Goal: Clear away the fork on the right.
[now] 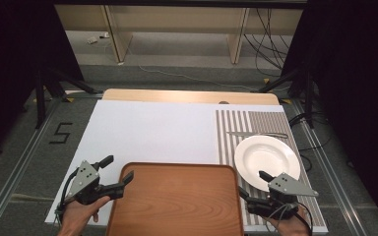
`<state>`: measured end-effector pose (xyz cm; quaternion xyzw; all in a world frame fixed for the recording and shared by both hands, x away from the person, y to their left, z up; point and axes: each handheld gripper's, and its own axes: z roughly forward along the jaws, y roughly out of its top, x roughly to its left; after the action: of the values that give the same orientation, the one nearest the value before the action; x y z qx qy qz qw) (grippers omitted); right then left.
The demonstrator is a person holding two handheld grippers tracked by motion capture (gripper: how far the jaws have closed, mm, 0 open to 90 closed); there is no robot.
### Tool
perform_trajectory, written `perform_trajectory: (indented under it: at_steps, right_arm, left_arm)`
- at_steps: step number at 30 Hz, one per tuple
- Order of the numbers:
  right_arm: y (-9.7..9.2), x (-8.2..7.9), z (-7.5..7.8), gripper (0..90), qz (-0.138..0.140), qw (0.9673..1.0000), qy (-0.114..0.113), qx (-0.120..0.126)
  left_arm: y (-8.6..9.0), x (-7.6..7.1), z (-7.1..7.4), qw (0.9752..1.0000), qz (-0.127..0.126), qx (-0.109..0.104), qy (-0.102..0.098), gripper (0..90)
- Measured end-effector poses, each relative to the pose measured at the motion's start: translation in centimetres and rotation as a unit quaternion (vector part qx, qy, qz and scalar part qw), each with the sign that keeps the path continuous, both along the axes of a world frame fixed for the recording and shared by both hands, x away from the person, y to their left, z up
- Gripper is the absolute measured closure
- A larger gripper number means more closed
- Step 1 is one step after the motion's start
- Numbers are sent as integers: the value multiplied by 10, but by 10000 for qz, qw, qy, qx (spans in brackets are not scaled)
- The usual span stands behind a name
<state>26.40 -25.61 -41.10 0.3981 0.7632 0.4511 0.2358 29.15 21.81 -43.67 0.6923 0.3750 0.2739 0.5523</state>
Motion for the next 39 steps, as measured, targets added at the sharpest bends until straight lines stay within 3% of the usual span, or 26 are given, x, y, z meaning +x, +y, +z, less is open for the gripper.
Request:
perform_trajectory:
  at_steps: [2,3,6,12,20,26,32,39]
  right_arm:
    - [-1,1,-1,185,-12,10000,-3,-20]
    - [-5,1,-1,191,-7,9998,144,-119]
    - [-7,1,-2,195,59,9991,310,-268]
    - [-12,3,-3,205,83,9974,468,-543]
    - [-23,2,-2,222,44,9966,587,-576]
    - [-40,-4,-7,234,-60,9952,802,-566]
    - [-43,-6,-10,230,-7,9933,886,-749]
    - [-48,-6,-15,244,57,9888,1102,-1003]
  left_arm:
    - [0,0,0,10000,-5,8,-9,162]
    - [0,0,0,10000,-3,12,-18,162]
    - [0,0,0,10000,2,17,-20,162]
    - [0,0,0,10000,13,20,-28,162]
    - [0,0,0,10000,25,31,-42,162]
    - [0,0,1,10000,25,43,-59,162]
    - [0,-1,1,10000,28,40,-69,162]
    - [1,-1,1,10000,26,47,-74,162]
